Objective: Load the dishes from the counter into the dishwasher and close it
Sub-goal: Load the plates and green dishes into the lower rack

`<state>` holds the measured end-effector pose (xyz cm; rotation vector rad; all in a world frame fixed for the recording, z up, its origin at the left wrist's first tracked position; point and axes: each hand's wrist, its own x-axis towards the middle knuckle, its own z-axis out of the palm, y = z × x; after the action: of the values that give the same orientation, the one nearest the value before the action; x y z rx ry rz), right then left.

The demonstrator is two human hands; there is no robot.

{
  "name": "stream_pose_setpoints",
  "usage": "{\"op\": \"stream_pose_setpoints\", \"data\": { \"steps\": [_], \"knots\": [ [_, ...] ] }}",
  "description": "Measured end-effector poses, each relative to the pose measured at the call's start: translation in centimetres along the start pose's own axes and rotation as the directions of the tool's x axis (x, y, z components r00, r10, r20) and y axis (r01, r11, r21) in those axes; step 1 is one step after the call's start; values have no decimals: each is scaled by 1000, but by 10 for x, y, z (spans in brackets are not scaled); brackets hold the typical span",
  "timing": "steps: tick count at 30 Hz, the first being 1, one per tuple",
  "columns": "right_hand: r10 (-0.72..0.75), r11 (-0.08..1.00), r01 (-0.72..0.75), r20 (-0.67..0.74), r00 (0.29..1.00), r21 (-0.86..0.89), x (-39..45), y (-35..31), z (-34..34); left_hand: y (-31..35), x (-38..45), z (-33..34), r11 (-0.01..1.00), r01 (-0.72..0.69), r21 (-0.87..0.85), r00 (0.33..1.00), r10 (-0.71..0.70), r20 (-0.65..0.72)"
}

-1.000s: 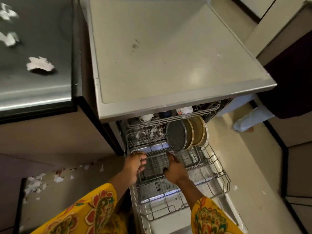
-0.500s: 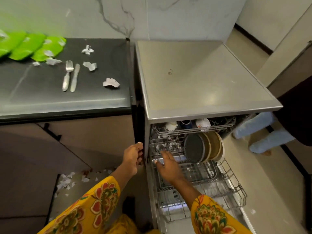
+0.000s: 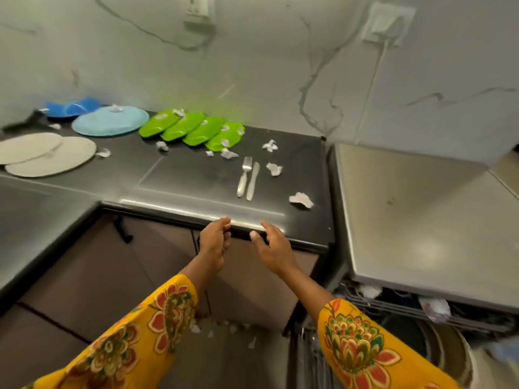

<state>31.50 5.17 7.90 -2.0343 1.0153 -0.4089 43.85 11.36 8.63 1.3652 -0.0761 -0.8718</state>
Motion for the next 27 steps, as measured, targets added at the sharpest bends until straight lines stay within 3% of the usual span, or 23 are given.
{"op": "stream_pose_setpoints", "data": {
  "steps": [11, 27],
  "knots": [
    [-95, 995, 97, 52, 994, -29, 89, -111, 95, 100, 83, -115, 992, -125, -20, 985, 122, -123],
    [-155, 985, 171, 322, 934, -24, 171, -196, 211, 154, 151, -232, 974, -156, -165, 935, 92, -342]
  ]
}}
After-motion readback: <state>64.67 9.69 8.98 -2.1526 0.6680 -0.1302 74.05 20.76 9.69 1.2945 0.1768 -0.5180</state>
